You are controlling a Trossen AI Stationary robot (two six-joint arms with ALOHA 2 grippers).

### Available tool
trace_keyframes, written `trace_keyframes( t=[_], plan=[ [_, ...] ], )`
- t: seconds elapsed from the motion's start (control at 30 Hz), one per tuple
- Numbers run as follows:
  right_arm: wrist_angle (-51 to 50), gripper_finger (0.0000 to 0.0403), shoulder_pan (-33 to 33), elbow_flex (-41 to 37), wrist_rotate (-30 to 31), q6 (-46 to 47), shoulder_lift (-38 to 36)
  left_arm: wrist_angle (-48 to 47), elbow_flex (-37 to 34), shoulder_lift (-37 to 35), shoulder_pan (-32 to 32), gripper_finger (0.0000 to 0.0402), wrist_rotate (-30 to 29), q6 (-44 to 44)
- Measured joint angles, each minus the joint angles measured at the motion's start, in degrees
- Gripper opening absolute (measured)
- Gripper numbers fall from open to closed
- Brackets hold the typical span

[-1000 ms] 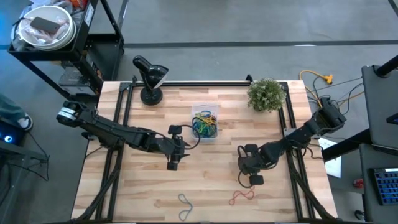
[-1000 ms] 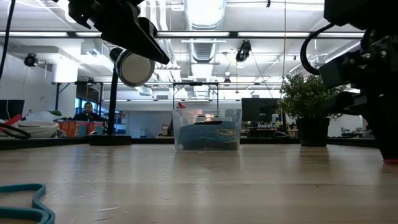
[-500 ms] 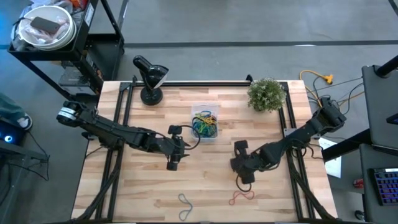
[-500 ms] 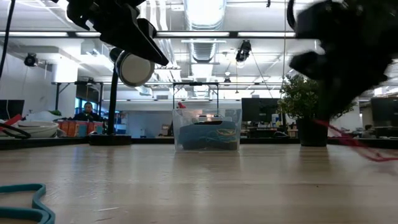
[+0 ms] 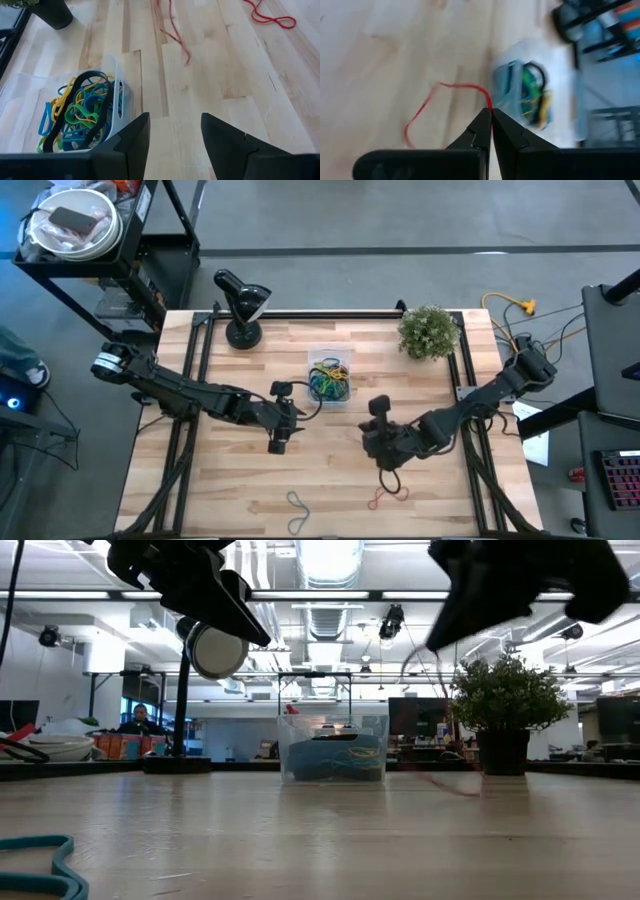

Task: Pick and place rubber bands into bin
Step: Put red rubberband into the transparent bin

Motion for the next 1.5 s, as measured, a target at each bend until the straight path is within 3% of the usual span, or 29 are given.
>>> trace_keyframes(
  t=[0.3,0.6,0.77,1.13,1.5],
  plan=[
    [0.1,0.0008,-1.4,6.8,11.0,-13.0,-0.1,0.0,0.0,0.0,0.0,0.0162,0.0,0.0],
    [0.2,0.0008,-10.0,12.4,12.1,-22.3,-0.1,-2.3,-0.1,0.0,0.0,0.0162,0.1,-1.6],
    [3.4,0.0008,-17.4,12.6,7.1,-24.5,-0.2,-5.1,-0.1,0.0,-0.2,0.0162,0.2,-3.1],
    [16.4,0.0008,-33.1,9.7,-12.0,-26.0,0.1,-5.6,-1.1,0.0,-0.6,0.0162,0.2,-3.1],
    [20.1,0.0009,-39.0,5.4,-20.6,-23.1,4.0,-5.5,-1.1,0.0,-0.6,0.0162,0.0,-3.1]
  ],
)
